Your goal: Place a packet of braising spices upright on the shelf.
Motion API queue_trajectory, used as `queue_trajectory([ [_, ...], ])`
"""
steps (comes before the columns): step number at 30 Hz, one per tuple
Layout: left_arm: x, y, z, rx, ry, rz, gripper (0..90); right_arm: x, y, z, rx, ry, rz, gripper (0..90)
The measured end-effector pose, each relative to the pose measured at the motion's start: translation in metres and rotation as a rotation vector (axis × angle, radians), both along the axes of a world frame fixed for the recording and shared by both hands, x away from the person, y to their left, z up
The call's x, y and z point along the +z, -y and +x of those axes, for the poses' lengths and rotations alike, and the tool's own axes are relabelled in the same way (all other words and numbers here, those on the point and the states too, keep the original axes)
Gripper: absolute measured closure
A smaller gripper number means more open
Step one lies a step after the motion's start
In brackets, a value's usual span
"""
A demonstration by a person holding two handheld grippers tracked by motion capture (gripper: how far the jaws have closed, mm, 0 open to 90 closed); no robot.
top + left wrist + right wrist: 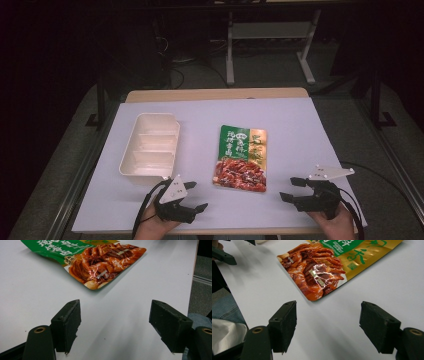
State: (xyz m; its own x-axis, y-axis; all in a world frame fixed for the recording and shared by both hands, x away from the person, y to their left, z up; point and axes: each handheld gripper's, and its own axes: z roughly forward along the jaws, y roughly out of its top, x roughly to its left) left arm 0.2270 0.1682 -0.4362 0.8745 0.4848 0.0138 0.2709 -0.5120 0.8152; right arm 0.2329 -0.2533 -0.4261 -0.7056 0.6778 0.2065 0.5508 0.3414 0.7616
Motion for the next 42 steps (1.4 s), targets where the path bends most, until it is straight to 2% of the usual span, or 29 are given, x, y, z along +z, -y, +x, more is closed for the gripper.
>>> queue_trajectory([
  [16, 0.002, 0.007, 0.004, -0.014, -0.007, -0.003, 30.3, 0.002, 0.000, 0.000, 0.000, 0.010, 0.014, 29.0],
  [20, 0.003, 0.009, 0.005, -0.019, -0.007, -0.007, 35.0, 0.000, 0.001, 0.002, 0.003, 0.007, 0.014, 28.7],
  [32, 0.009, 0.023, 0.030, -0.014, -0.018, -0.017, 49.9, 0.000, -0.001, 0.007, 0.000, 0.002, 0.007, 27.8],
  [35, 0.006, 0.029, 0.036, -0.019, -0.022, -0.006, 51.4, 0.000, -0.002, 0.008, -0.002, 0.005, 0.013, 27.7],
  [38, 0.004, 0.036, 0.043, -0.021, -0.024, 0.011, 58.0, 0.004, -0.005, 0.012, -0.005, 0.013, 0.009, 26.7],
  [40, 0.004, 0.039, 0.047, -0.025, -0.026, 0.007, 60.0, 0.004, -0.006, 0.014, -0.007, 0.011, 0.008, 26.2],
  [42, 0.004, 0.043, 0.050, -0.031, -0.032, 0.019, 66.0, 0.004, -0.009, 0.020, -0.010, -0.002, 0.007, 25.2],
])
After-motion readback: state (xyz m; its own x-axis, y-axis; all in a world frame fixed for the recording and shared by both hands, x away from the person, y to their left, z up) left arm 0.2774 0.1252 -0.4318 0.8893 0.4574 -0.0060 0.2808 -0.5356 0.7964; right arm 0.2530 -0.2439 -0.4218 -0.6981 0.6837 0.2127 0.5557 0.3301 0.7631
